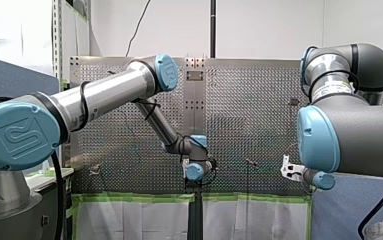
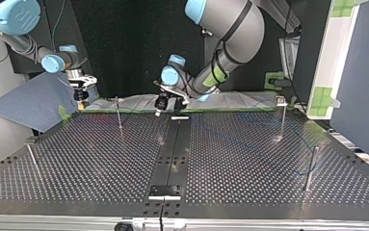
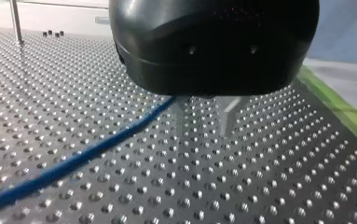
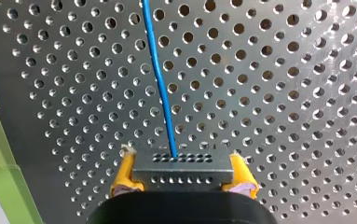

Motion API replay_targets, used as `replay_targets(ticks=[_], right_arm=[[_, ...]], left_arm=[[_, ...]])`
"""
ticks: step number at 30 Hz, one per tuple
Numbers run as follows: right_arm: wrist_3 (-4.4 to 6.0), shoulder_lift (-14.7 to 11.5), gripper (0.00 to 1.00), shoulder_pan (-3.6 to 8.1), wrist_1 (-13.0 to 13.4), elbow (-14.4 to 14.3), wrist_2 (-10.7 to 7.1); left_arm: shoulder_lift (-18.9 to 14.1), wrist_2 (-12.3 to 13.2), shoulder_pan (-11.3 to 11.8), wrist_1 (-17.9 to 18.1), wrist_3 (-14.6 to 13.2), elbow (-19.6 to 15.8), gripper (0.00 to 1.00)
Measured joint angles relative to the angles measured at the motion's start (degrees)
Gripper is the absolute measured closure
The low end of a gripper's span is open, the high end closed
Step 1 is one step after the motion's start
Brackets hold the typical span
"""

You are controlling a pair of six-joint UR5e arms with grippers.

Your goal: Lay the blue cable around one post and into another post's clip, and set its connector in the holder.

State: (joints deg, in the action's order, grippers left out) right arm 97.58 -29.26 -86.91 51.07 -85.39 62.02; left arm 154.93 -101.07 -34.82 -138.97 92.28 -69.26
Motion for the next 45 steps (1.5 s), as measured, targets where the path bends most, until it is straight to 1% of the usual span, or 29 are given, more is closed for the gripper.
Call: replay_targets(ticks=[1,7,9,12,16,20,25,28,37,45], right_arm=[[0.00,0.0,1.00,-0.02,0.0,0.0,-0.06],[0.00,-0.1,1.00,-0.05,0.0,0.0,-0.59],[0.00,-0.1,1.00,-0.05,-0.1,0.0,-0.69],[0.00,-0.1,1.00,-0.11,-0.2,0.0,-0.79],[-0.09,-0.1,1.00,-0.22,-0.4,0.0,-1.02],[-0.40,-0.1,1.00,-0.27,-0.8,0.0,-1.09],[-0.66,-0.1,1.00,-0.32,-1.2,0.0,-1.12],[-0.69,-0.1,1.00,-0.40,-1.2,0.0,-1.11],[-0.70,-0.1,1.00,-0.57,-1.4,0.0,-1.34],[-0.70,-0.1,1.00,-0.99,-1.5,0.0,-1.37]], left_arm=[[0.0,0.5,-0.1,-0.2,-0.2,0.0,0.00],[0.0,2.9,-1.0,-2.0,-2.3,0.0,0.00],[0.0,3.3,-1.4,-2.7,-3.1,0.0,0.00],[0.0,3.9,-2.2,-4.0,-4.4,0.0,0.00],[-0.1,5.4,-3.5,-5.7,-5.9,0.0,0.00],[-0.2,6.4,-5.2,-6.4,-6.1,0.0,0.00],[-1.0,7.8,-7.6,-6.5,-5.3,0.0,0.00],[-1.5,7.9,-8.8,-6.5,-4.8,0.1,0.00],[-1.7,6.0,-10.9,-6.1,-1.6,0.8,0.00],[-1.7,4.1,-11.7,-5.4,2.1,1.5,0.00]])
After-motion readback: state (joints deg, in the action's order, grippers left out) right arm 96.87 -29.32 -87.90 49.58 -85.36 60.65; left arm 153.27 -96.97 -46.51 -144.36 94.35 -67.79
